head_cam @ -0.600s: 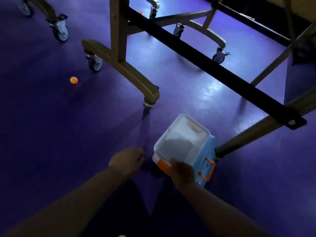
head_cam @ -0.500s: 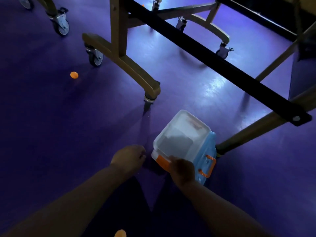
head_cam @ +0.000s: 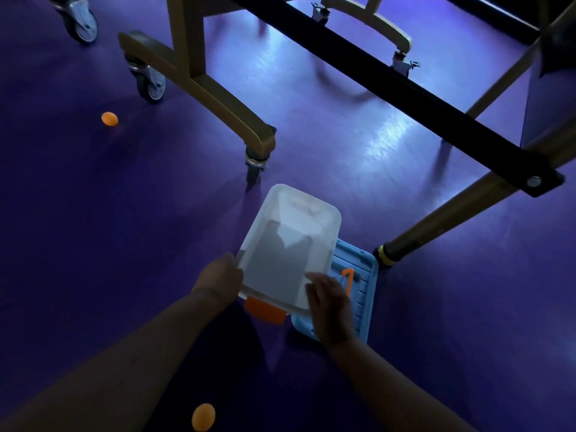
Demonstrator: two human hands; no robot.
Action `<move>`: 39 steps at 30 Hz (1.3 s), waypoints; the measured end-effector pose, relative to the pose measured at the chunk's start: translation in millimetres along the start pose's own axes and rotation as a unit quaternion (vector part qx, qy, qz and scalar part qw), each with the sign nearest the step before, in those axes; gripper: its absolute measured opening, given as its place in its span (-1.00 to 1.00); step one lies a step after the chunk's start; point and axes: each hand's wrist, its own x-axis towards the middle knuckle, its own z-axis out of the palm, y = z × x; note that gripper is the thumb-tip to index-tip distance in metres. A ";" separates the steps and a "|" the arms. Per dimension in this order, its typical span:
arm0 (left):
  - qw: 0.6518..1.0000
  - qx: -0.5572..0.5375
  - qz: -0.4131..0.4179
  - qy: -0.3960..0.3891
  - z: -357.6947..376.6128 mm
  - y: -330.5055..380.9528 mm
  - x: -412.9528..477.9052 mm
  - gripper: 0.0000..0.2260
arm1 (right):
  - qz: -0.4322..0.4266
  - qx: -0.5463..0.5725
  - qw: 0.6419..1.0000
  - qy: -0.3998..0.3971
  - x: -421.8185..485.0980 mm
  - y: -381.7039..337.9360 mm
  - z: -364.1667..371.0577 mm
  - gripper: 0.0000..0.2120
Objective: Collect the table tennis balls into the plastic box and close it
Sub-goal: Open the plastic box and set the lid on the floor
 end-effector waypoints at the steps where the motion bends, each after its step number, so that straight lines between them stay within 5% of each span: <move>1: 1.000 -0.004 -0.004 0.009 1.6 0.9 1.2 -0.79 | 0.010 0.006 1.000 0.025 -1.4 8.1 -1.2 -0.67; 13: 0.991 -0.024 -0.076 0.108 -63.1 -42.3 -27.2 -0.79 | -0.113 0.115 0.984 0.076 -0.8 -27.2 17.7 -0.73; 18: 0.986 0.038 -0.099 0.131 -110.2 -105.0 -54.9 -0.81 | -0.225 0.080 0.971 -0.023 -12.5 -59.5 41.3 -0.87; 22: 0.978 0.065 -0.147 0.133 -140.8 -152.9 -79.3 -0.91 | -0.359 -0.008 0.905 -0.228 -26.1 -78.0 64.7 -0.74; 26: 0.971 0.043 -0.182 0.148 -155.8 -179.8 -94.4 -0.87 | -0.397 -0.091 0.814 -0.415 -53.9 -99.2 87.2 -0.66; 32: 0.971 0.011 -0.201 0.132 -158.6 -197.1 -109.3 -0.87 | -0.445 -0.171 0.701 -0.531 -73.3 -108.1 115.9 -0.53; 33: 0.971 0.000 -0.201 0.128 -158.8 -200.6 -110.5 -0.87 | -0.453 -0.150 0.710 -0.518 -76.7 -100.9 122.7 -0.57; 36: 0.972 -0.025 -0.200 0.123 -158.6 -213.2 -112.6 -0.88 | -0.341 -0.028 0.835 -0.432 -79.6 -100.9 122.4 -0.64; 37: 0.971 -0.036 -0.201 0.127 -158.7 -218.7 -112.7 -0.87 | -0.256 -0.001 0.893 -0.371 -74.0 -106.2 120.3 -0.65; 39: 0.967 -0.061 -0.206 0.135 -159.8 -228.8 -112.4 -0.87 | -0.240 -0.020 0.951 -0.193 -53.7 -130.1 102.5 -0.68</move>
